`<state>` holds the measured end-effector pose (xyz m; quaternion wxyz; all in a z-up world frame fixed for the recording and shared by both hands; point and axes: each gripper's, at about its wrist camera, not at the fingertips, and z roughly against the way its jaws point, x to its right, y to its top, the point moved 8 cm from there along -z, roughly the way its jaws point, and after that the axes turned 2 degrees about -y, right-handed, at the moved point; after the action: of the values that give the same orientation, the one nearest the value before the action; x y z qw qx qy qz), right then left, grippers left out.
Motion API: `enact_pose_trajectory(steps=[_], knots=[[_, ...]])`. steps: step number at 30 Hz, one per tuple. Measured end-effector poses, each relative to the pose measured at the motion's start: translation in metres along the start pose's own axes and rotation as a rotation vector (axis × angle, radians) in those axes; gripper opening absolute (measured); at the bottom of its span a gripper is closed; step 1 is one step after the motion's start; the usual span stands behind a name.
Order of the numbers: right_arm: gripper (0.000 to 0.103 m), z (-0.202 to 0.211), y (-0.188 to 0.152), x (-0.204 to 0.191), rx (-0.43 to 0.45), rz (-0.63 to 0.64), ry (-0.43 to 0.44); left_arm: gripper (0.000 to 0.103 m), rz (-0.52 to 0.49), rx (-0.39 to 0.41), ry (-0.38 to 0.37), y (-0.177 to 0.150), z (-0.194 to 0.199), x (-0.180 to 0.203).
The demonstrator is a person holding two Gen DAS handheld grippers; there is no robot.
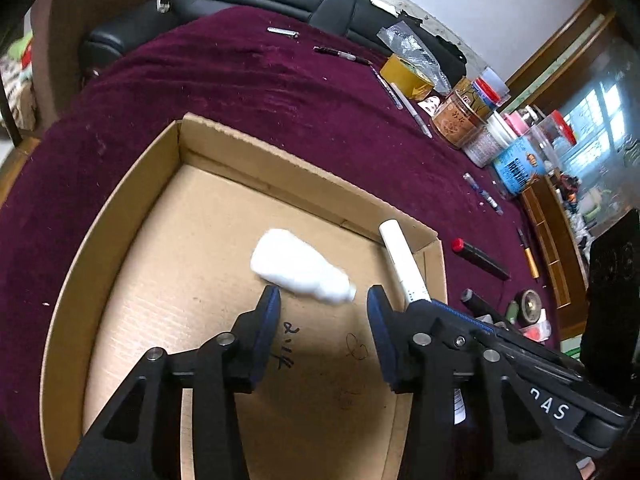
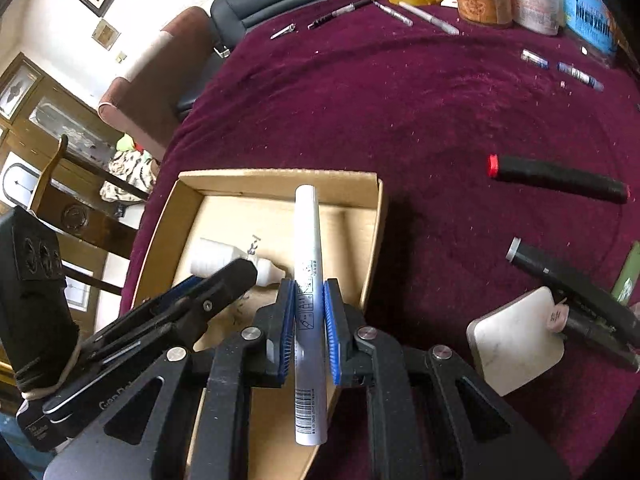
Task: Organize rigid objects
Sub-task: 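Lower the bottle into the cardboard box with the left tool while the right tool drops the tube there, then move the open left tool back over the thick black marker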
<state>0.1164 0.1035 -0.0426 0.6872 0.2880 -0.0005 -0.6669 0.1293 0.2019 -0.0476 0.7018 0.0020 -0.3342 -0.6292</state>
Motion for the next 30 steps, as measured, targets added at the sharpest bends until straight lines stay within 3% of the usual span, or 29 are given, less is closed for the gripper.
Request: enact_pose_trajectory(steps=[2,4,9,12,16,18,20,30], knots=[[0.013,0.001,0.002,0.000,0.011,0.020,-0.020,0.054,0.026,0.006,-0.041,0.001,0.003,-0.002],[0.014,0.000,0.003,0.000,0.018,0.043,-0.049,0.059,0.052,0.018,-0.086,0.001,0.009,-0.002],[0.018,0.009,0.006,-0.003,0.054,0.086,-0.079,0.064,0.111,0.027,-0.236,0.000,0.029,0.002],[0.018,0.031,0.007,-0.004,0.121,0.111,-0.078,0.065,0.150,0.027,-0.330,-0.004,0.042,0.009],[0.022,0.062,0.005,0.000,0.199,0.142,-0.101,0.081,0.186,0.042,-0.421,-0.013,0.059,0.025],[0.050,0.076,0.002,0.006,0.233,0.150,-0.121,0.082,0.193,0.056,-0.428,-0.015,0.065,0.033],[0.058,0.094,-0.003,0.019,0.281,0.148,-0.145,0.086,0.188,0.077,-0.425,-0.018,0.071,0.040],[0.058,0.145,-0.032,0.096,0.370,0.114,-0.260,0.088,0.080,0.085,-0.337,-0.048,0.079,0.100]])
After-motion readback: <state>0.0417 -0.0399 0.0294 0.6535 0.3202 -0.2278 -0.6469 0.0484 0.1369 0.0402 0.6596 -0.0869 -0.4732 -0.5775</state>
